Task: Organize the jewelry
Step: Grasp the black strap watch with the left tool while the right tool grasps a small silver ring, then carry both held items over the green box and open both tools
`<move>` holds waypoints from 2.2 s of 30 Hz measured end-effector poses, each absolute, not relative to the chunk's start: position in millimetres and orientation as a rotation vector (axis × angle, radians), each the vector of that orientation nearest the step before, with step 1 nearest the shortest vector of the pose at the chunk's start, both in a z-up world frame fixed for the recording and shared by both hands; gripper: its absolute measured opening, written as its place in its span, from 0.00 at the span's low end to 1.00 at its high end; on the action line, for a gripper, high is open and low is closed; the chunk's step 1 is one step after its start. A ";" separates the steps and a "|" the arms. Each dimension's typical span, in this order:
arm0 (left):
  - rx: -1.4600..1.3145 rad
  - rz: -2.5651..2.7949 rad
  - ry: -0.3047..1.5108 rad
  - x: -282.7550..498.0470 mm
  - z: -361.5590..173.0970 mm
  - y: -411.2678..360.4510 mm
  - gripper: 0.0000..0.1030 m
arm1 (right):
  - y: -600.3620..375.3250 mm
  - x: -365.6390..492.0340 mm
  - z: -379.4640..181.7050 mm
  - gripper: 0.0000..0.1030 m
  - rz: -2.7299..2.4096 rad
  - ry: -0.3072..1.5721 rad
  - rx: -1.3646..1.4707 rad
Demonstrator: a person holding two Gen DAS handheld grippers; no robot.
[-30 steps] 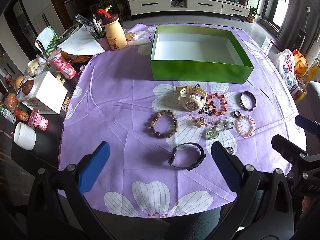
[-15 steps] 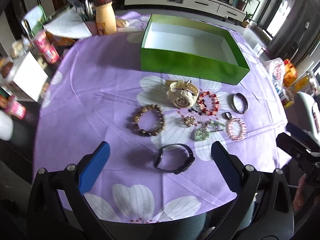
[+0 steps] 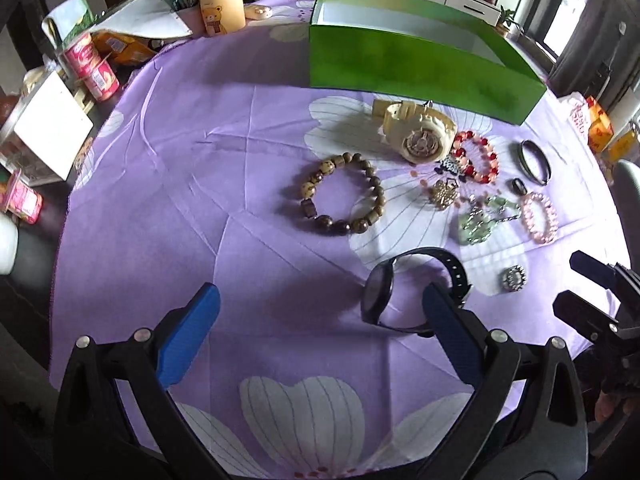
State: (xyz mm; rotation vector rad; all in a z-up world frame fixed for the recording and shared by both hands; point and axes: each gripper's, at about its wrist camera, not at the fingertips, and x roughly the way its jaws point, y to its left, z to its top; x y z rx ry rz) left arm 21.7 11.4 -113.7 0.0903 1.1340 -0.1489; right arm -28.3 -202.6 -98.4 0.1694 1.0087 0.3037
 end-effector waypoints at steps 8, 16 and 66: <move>0.161 -0.144 1.115 23.5 -130.1 2.8 0.86 | -180.2 -24.3 -116.9 0.53 0.274 0.986 0.007; 0.179 -0.159 1.118 28.0 -140.2 -3.1 0.65 | -168.0 -23.7 -124.9 0.37 0.262 0.948 -0.091; -0.033 -0.287 0.925 106.4 -37.7 -18.8 0.07 | -210.0 44.6 -24.4 0.20 0.254 0.725 0.071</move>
